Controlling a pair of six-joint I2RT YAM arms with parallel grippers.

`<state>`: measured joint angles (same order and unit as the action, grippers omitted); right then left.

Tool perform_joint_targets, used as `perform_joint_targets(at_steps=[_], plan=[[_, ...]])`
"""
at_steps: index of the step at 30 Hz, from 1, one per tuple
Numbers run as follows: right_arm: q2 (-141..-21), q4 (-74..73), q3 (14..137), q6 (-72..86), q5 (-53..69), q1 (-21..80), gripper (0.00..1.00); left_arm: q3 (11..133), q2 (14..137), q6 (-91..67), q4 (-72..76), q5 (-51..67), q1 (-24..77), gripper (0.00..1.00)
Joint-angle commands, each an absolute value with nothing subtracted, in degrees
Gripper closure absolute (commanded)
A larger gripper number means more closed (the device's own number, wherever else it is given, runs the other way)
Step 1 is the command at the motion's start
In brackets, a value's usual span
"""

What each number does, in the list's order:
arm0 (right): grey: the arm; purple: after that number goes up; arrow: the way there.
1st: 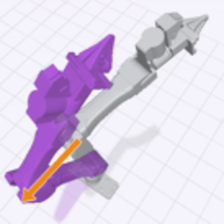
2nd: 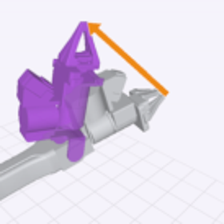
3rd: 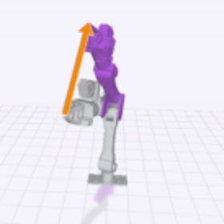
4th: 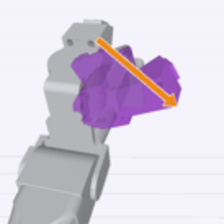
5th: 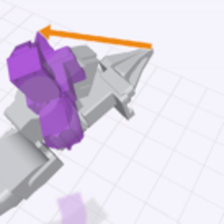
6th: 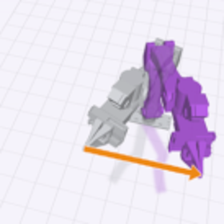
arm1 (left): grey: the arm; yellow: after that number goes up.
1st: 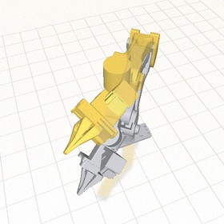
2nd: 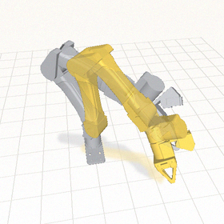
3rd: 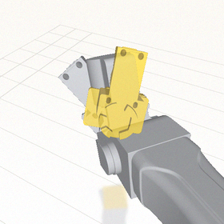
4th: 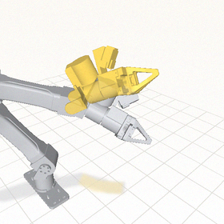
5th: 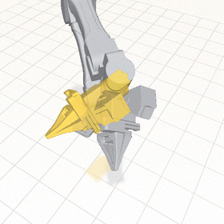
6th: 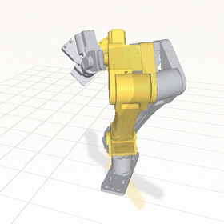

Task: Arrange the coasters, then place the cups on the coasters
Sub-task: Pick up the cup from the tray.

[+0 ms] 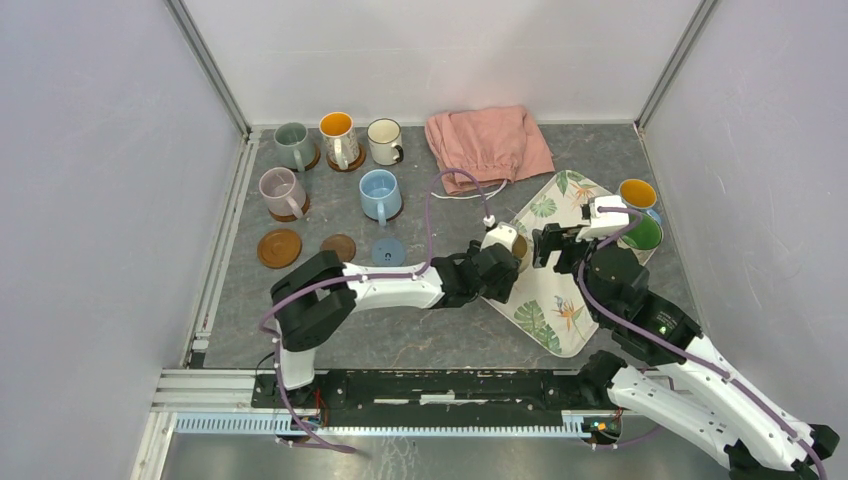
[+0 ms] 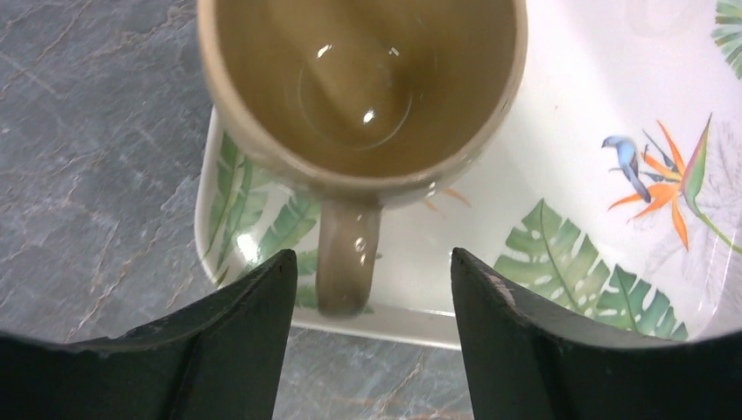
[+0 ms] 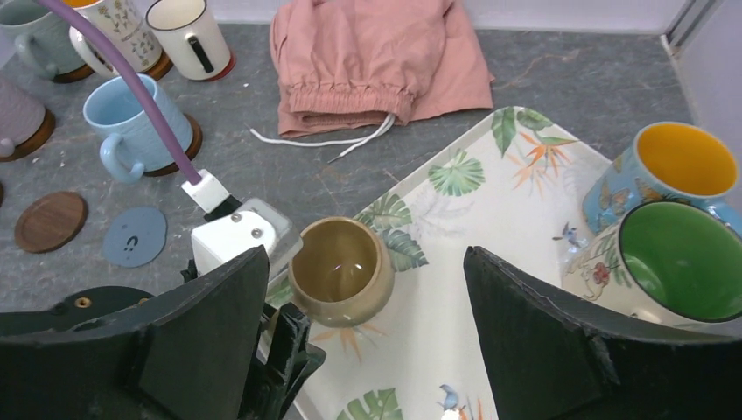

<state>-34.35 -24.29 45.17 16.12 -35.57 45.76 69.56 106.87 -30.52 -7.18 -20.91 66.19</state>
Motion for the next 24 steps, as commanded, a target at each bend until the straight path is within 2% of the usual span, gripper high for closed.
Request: perform_joint_targets(at_steps=[1, 9, 16, 21, 24], plan=[[-34.37, -22.78, 48.12, 12.83, -40.32, 45.93, 0.1, 74.59, 110.31, -27.2, -6.88, -22.69, 66.35, 0.31], [-35.35, -21.51, 48.21, 12.06, -39.73, 45.9, 0.08, 76.58, 112.65, -26.99, -8.49, -24.95, 66.32, 0.46], [-35.33, -20.79, 47.68, 11.53, -40.06, 45.97, 0.08, 75.72, 112.66, -26.94, -8.53, -25.71, 66.31, 0.7], [-35.33, -20.4, 47.14, 11.43, -39.96, 45.92, 0.07, 74.66, 111.35, -26.63, -7.67, -25.51, 66.33, 0.94], [-35.47, -20.3, 46.85, 11.52, -39.53, 45.96, 0.08, 72.57, 108.97, -26.72, -6.12, -26.26, 66.31, 0.98]])
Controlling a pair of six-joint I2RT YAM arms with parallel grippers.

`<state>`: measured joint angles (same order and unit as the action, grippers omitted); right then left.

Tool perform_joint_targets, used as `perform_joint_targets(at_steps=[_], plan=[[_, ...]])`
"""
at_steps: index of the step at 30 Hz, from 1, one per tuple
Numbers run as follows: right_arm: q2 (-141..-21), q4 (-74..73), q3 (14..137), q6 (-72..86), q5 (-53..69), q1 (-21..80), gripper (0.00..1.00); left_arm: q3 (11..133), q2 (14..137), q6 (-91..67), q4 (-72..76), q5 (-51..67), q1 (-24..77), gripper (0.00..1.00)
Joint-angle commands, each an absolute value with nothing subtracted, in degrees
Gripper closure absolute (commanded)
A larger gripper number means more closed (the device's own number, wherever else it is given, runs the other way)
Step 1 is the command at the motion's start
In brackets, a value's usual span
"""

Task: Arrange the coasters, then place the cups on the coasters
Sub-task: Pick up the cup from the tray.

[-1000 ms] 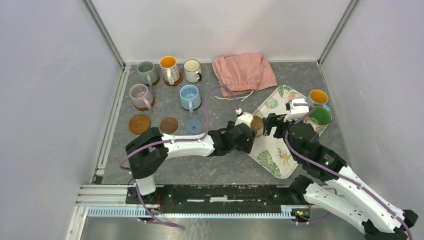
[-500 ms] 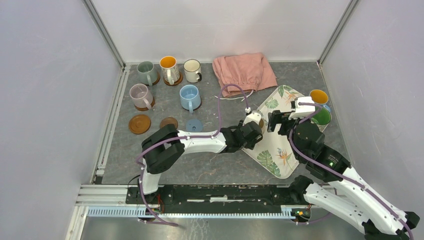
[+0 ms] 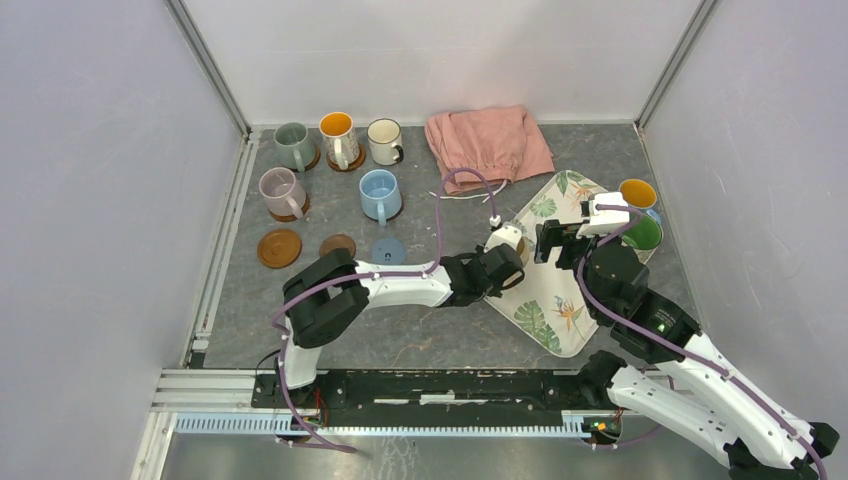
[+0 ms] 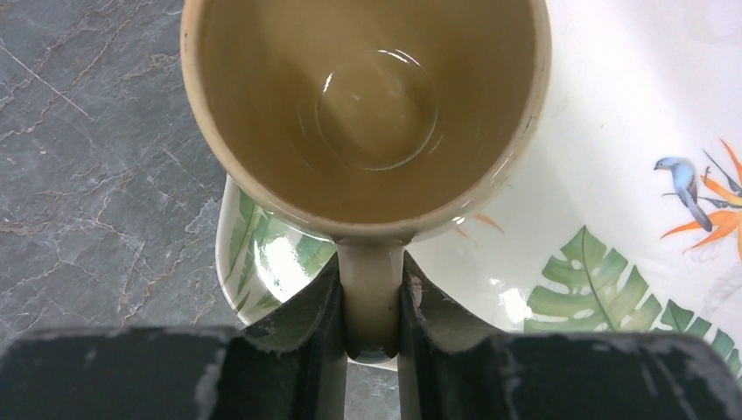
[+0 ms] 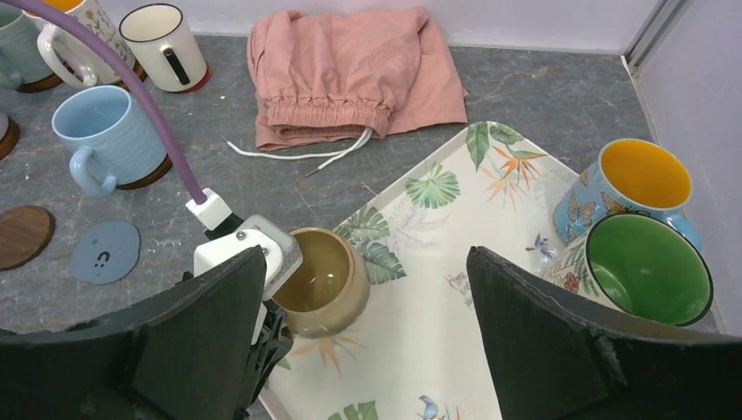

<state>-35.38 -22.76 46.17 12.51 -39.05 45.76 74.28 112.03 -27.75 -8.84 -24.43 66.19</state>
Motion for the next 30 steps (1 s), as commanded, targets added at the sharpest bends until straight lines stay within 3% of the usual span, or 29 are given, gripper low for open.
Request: perform_joint_targets(at_steps=[1, 15, 30], plan=[[-35.56, -20.25, 46.85, 11.51, -39.47, 45.94, 0.08, 71.86, 108.03, -26.65, -5.5, -26.47, 66.35, 0.98], [-36.94, -19.51, 45.44, 12.11, -38.48, 45.95, 0.07, 59.58, 90.81, -31.07, -1.99, -33.07, 66.37, 0.98], [-38.58, -19.17, 44.61, 12.68, -37.13, 45.91, 0.07, 48.88, 76.1, -47.61, -18.81, -51.68, 63.19, 0.98]])
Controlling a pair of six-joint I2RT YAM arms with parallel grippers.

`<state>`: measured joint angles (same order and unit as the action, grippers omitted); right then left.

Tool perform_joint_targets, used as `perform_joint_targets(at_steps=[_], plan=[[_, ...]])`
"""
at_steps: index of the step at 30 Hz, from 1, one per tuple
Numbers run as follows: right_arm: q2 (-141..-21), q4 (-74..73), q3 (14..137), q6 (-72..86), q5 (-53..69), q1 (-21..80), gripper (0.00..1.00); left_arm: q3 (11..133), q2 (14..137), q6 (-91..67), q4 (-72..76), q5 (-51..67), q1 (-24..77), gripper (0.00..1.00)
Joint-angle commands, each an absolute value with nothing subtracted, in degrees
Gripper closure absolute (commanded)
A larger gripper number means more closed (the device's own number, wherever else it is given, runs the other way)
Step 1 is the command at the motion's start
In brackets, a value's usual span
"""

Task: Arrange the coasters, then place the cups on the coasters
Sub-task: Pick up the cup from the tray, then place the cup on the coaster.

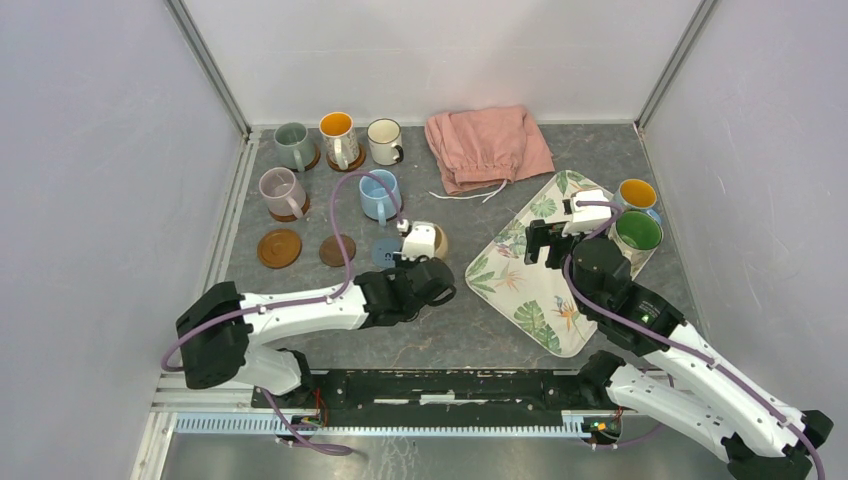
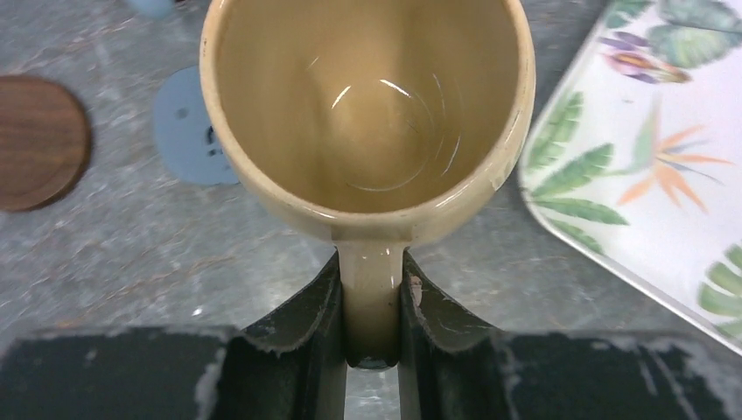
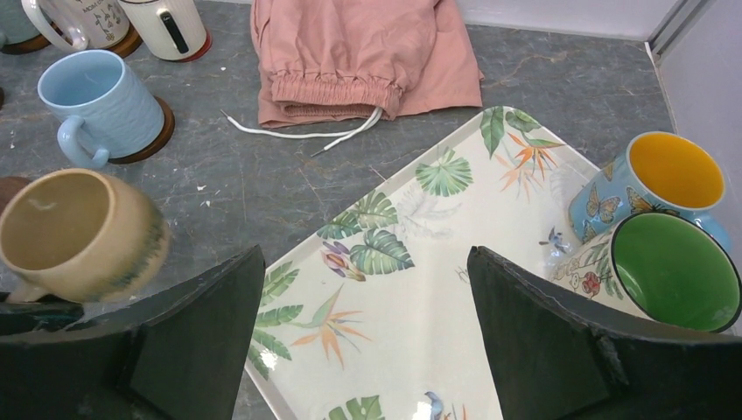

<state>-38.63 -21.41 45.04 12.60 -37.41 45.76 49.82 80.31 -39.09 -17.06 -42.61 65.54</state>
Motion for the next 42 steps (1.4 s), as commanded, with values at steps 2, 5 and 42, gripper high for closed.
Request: perform_joint_targets(at_steps=[2, 5, 42], plan=[[-38.75, -19.21, 44.73, 12.68, -37.06, 45.93, 0.06, 47.53, 74.36, -49.35, -20.11, -52.55, 61.44, 0.98], [-39.25, -19.34, 45.0, 12.71, -36.76, 45.95, 0.06, 45.14, 71.86, -51.19, -21.12, -51.72, 56.93, 0.98], [-36.2, -17.33, 42.46, 12.03, -35.02, 45.92, 0.02, 40.6, 69.81, -41.7, -15.25, -39.33, 4.78, 0.98]])
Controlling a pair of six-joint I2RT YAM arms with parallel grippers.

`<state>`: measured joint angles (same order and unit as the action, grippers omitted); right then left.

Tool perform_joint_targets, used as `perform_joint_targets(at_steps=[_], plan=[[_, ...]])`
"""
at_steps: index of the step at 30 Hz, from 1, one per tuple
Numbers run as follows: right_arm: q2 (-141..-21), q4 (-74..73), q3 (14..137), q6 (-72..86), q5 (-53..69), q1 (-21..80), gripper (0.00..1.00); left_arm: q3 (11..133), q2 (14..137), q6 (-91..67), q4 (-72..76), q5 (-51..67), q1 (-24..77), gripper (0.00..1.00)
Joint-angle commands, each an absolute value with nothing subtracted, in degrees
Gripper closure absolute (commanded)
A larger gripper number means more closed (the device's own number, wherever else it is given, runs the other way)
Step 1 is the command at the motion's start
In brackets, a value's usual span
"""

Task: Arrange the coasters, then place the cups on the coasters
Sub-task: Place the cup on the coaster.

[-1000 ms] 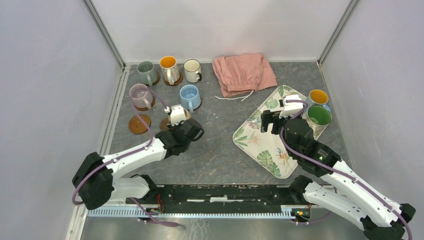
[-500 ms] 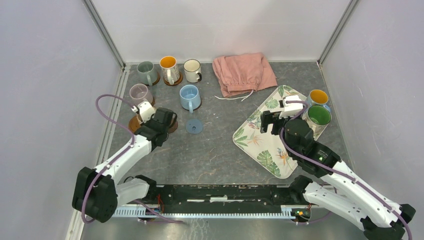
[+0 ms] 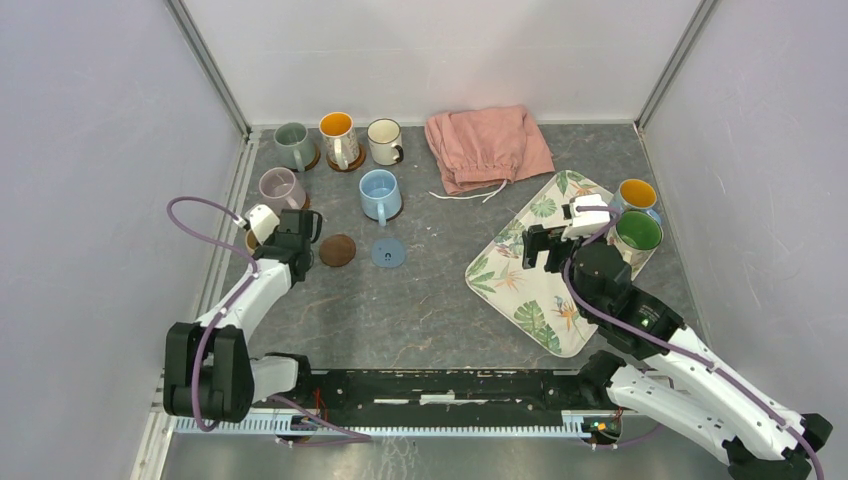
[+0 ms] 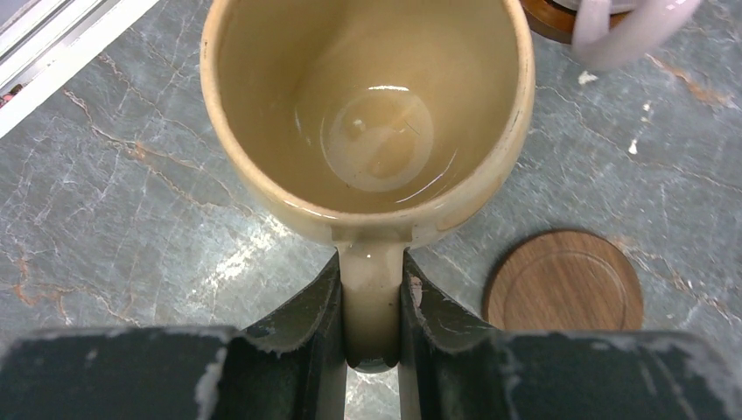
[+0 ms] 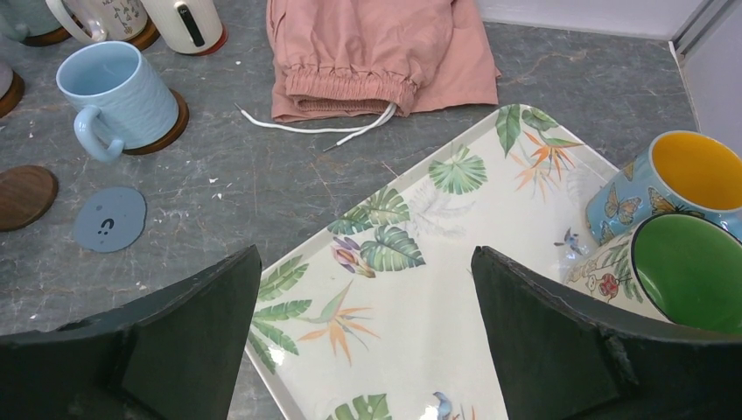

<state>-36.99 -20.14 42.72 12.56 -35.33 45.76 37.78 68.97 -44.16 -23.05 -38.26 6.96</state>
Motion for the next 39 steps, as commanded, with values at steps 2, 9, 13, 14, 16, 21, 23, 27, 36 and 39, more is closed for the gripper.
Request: perform_joint_targets(at_steps=[2, 9, 13, 14, 16, 21, 23, 27, 36, 39], plan=[[-35.97, -17.18, 42.29, 11.9, -35.17, 46.0, 0.02, 40.56, 70.72, -41.12, -14.51, -39.46, 4.35, 0.98], [-35.63, -16.98, 41.86, 11.67, -35.41, 46.06, 0.02, 39.81, 72.16, -39.35, -11.11, -39.34, 3.96, 0.98], [-35.35, -16.74, 41.57, 11.47, -35.7, 46.26, 0.02, 40.75, 73.89, -39.05, -10.79, -39.67, 3.96, 0.98], [-35.29, -16.73, 41.5, 11.47, -35.73, 46.24, 0.02, 41.02, 74.45, -38.98, -10.85, -39.76, 3.96, 0.98], [-35.24, -16.67, 41.48, 11.3, -36.01, 46.34, 0.02, 41.41, 75.35, -39.26, -11.41, -40.1, 3.96, 0.98], [-34.99, -16.64, 41.31, 11.11, -36.45, 46.48, 0.02, 41.05, 76.07, -39.55, -11.17, -39.9, 4.01, 0.98], [-34.97, -16.65, 41.31, 11.07, -36.47, 46.49, 0.02, 41.26, 76.18, -39.45, -11.41, -39.49, 3.97, 0.97], [-34.89, -16.57, 41.26, 11.01, -36.66, 46.58, 0.02, 41.95, 75.84, -39.99, -13.29, -38.58, 3.96, 0.8], [-34.88, -16.33, 41.06, 10.91, -36.97, 46.69, 0.02, 40.77, 74.07, -40.86, -15.19, -38.13, 3.96, 0.49], [-34.91, -16.5, 41.22, 10.96, -37.05, 46.78, 0.02, 40.74, 73.77, -41.19, -15.63, -38.07, 3.96, 0.45]])
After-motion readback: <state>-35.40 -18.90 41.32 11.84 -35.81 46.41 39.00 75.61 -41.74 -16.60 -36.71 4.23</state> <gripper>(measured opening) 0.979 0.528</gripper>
